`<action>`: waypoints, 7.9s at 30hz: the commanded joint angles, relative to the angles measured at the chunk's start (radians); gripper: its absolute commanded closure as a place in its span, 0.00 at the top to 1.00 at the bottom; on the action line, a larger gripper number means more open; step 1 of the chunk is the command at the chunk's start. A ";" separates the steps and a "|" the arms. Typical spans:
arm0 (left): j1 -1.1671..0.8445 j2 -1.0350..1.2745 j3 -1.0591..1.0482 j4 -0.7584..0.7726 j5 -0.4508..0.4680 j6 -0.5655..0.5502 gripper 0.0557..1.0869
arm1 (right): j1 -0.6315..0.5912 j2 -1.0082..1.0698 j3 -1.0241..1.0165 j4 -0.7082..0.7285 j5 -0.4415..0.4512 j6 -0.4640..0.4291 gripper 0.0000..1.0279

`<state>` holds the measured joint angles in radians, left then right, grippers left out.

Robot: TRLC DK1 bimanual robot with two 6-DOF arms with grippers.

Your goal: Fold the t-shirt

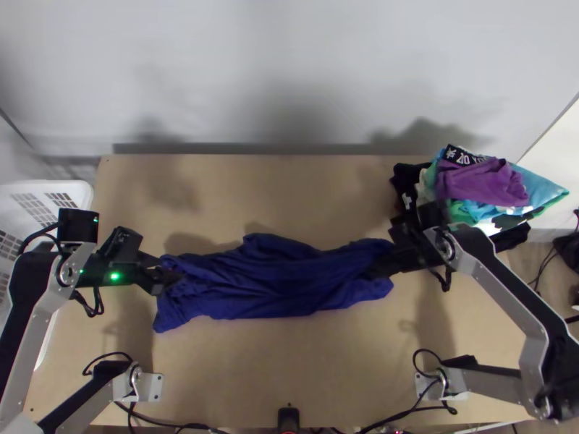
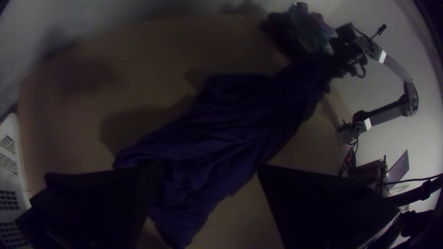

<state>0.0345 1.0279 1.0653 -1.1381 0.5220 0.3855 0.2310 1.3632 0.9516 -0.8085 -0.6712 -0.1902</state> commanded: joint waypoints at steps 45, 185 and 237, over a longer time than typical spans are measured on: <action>0.415 -0.330 0.070 -0.091 -0.005 0.033 0.96 | 0.870 1.105 1.368 0.081 0.025 0.034 0.03; 0.467 -0.242 0.027 -0.083 -0.146 0.455 0.94 | 0.455 0.700 0.728 -0.080 -0.255 0.195 0.96; 0.582 -0.342 -0.011 -0.169 -0.162 0.481 0.94 | 0.579 0.729 0.526 0.348 0.036 0.485 0.96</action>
<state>0.6083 0.6868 1.0618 -1.3075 0.3592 0.8566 0.8051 2.0617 1.4696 -0.4782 -0.6510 0.2707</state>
